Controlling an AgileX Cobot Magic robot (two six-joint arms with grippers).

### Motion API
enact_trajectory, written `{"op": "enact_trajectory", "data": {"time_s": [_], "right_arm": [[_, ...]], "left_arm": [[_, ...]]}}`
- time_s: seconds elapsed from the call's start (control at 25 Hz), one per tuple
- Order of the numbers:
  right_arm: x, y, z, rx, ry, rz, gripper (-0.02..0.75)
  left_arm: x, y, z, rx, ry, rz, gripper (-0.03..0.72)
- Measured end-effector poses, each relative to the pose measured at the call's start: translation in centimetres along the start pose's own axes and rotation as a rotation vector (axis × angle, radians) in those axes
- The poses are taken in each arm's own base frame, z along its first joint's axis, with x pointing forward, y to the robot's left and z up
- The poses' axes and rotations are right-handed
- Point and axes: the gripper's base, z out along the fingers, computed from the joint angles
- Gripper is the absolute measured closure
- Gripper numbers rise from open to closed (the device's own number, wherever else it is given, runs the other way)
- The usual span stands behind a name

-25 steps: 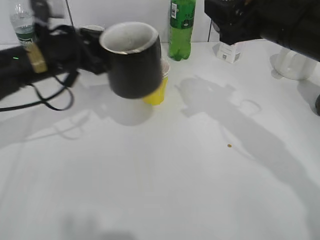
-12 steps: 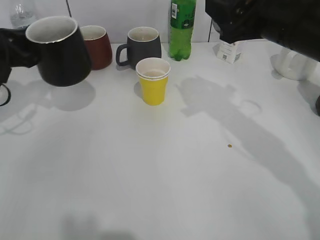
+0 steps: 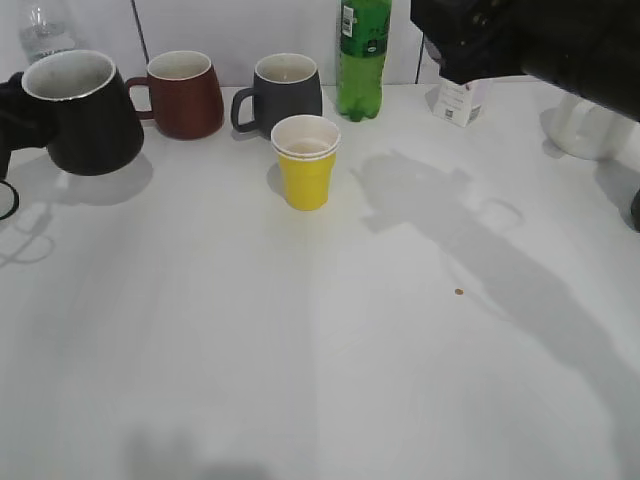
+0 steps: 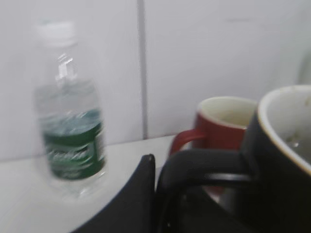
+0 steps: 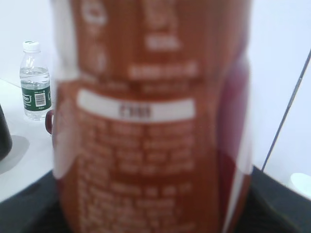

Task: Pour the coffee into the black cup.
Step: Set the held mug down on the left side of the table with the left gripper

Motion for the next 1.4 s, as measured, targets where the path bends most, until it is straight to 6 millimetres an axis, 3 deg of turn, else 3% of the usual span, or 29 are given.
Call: {"op": "enact_trajectory", "data": {"time_s": [0.56,0.88,1.0,1.2,1.4], "right_arm": [[0.0,0.0,0.0,0.0,-0.001,0.0,0.209],[0.0,0.0,0.0,0.0,0.0,0.0,0.209],[0.0,0.0,0.0,0.0,0.0,0.0,0.209],[0.0,0.0,0.0,0.0,0.0,0.0,0.209],[0.1,-0.1,0.0,0.006,0.001,0.008,0.209]], "left_arm": [[6.1,1.8,0.5,-0.168,0.079,-0.065,0.647],[6.3,2.1,0.9,-0.176,0.058,-0.07,0.645],[6.2,2.1,0.9,-0.174,0.044,-0.076,0.594],[6.1,2.0,0.8,-0.176,0.028,-0.083,0.44],[6.5,1.3,-0.6,-0.176,0.047,-0.102,0.409]]}}
